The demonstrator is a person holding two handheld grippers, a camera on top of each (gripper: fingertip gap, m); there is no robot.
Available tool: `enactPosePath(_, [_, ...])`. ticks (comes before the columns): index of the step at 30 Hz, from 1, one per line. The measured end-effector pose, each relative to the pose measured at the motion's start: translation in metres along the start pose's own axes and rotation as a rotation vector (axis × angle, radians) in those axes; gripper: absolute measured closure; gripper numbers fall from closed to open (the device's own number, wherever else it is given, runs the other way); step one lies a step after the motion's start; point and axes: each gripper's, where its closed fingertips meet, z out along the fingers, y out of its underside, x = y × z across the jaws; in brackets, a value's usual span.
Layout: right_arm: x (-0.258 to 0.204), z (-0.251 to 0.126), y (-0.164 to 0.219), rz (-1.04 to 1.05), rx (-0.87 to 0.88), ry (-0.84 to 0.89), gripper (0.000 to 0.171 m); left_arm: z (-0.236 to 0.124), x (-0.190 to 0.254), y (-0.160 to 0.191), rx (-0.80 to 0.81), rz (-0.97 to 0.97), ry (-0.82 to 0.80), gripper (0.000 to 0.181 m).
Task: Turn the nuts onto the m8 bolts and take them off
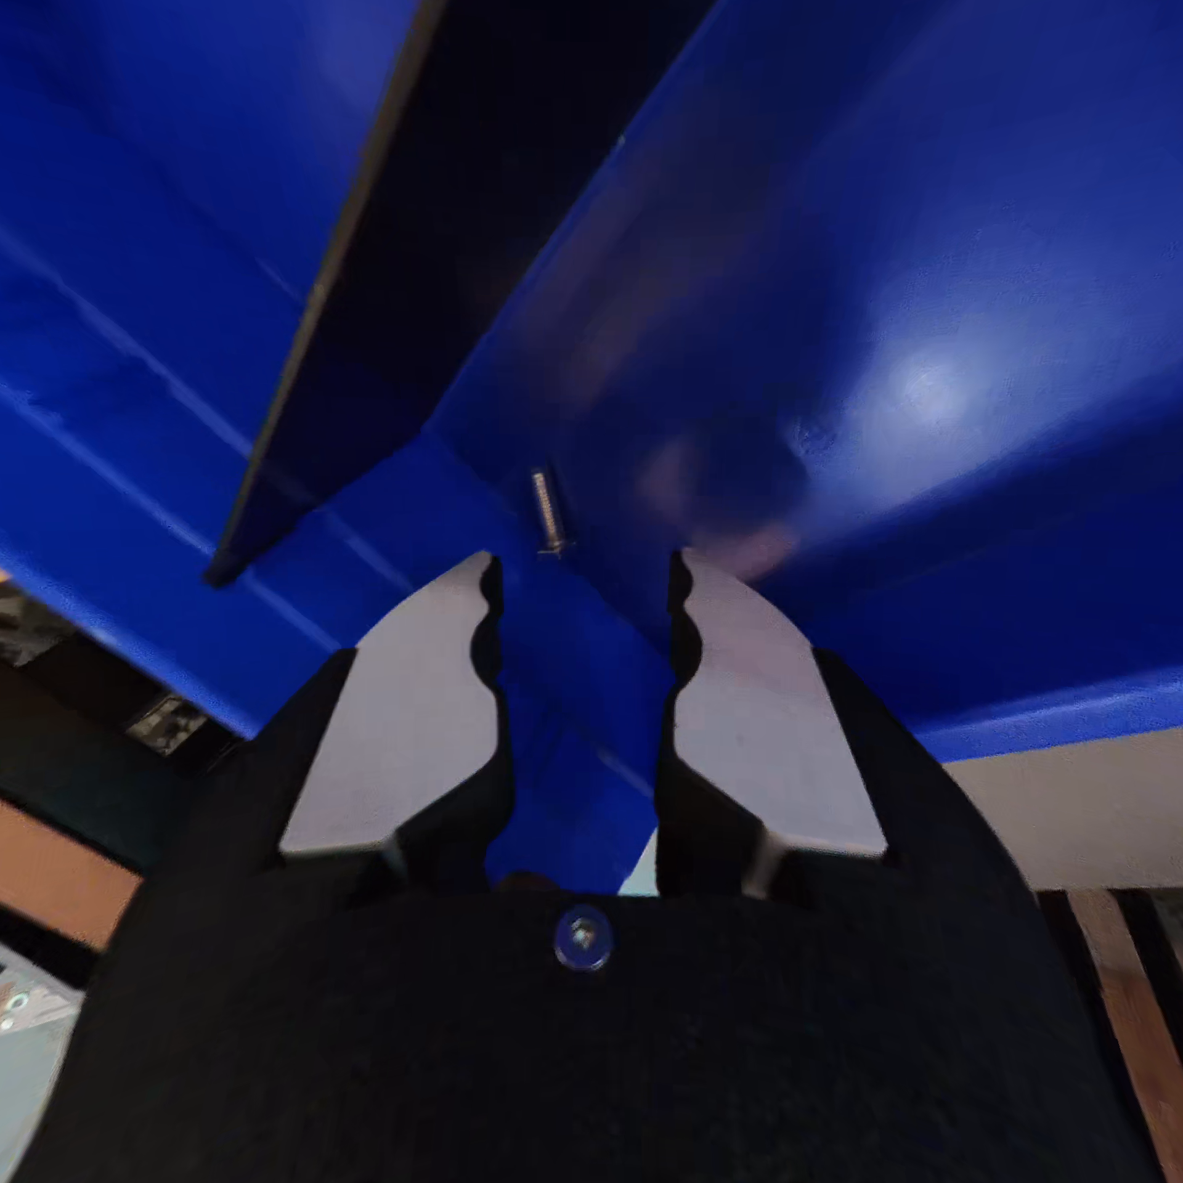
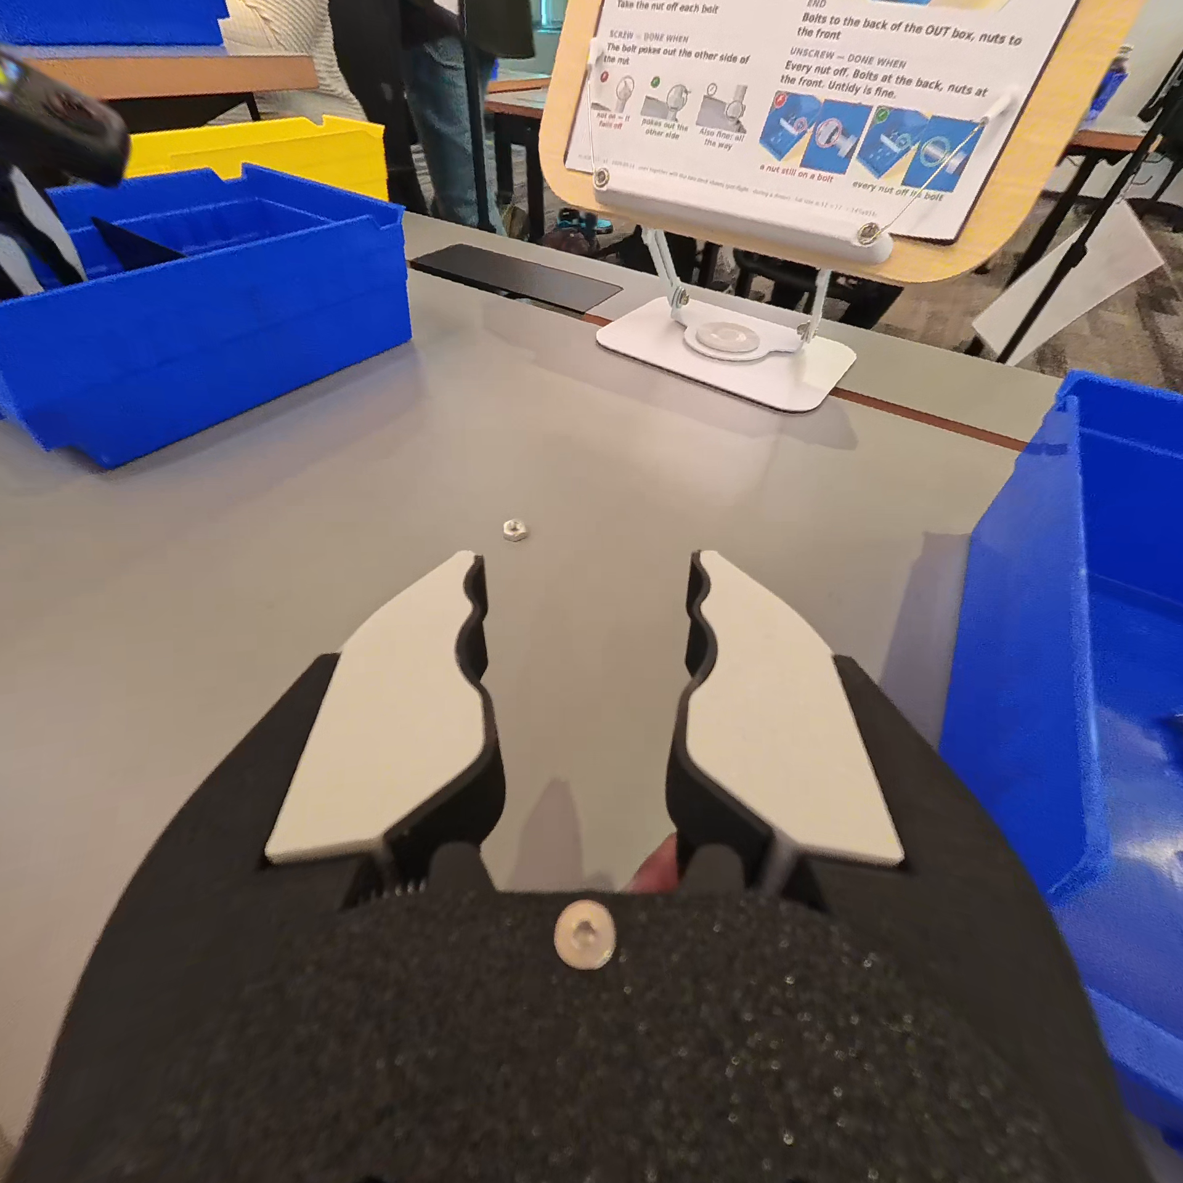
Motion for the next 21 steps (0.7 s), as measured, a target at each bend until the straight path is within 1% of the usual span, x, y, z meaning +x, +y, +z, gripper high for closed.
enactPosePath(2, [0.004, -0.002, -0.001, 0.005, 0.005, 0.003, 0.112, 0.006, -0.001, 0.001, -0.052, 0.025, 0.001, 0.133])
enactPosePath(3, [0.006, -0.003, 0.0, 0.007, 0.006, 0.005, 0.112, 0.008, -0.002, 0.001, -0.07, 0.045, -0.005, 0.132])
enactPosePath(9, [0.014, -0.004, 0.003, 0.017, 0.005, 0.01, 0.114, 0.018, -0.004, 0.003, -0.143, 0.1, -0.046, 0.132])
enactPosePath(11, [0.016, -0.004, 0.004, 0.015, 0.002, 0.013, 0.115, 0.021, -0.008, 0.005, -0.165, 0.121, -0.087, 0.142])
enactPosePath(12, [0.016, -0.004, 0.004, 0.013, -0.001, 0.014, 0.115, 0.022, -0.007, 0.004, -0.163, 0.122, -0.083, 0.149])
enactPosePath(14, [0.016, -0.004, 0.005, 0.011, -0.003, 0.013, 0.116, 0.025, 0.001, 0.001, -0.135, 0.1, -0.026, 0.176])
enactPosePath(15, [0.016, -0.004, 0.005, 0.009, -0.006, 0.013, 0.116, 0.027, -0.001, 0.0, -0.123, 0.089, -0.044, 0.181])
enactPosePath(17, [0.017, -0.005, 0.006, 0.007, -0.007, 0.019, 0.117, 0.029, -0.007, 0.002, -0.116, 0.085, -0.09, 0.181])
enactPosePath(21, [0.02, -0.006, 0.006, 0.011, -0.006, 0.023, 0.119, 0.028, -0.005, 0.001, -0.089, 0.065, -0.116, 0.181])
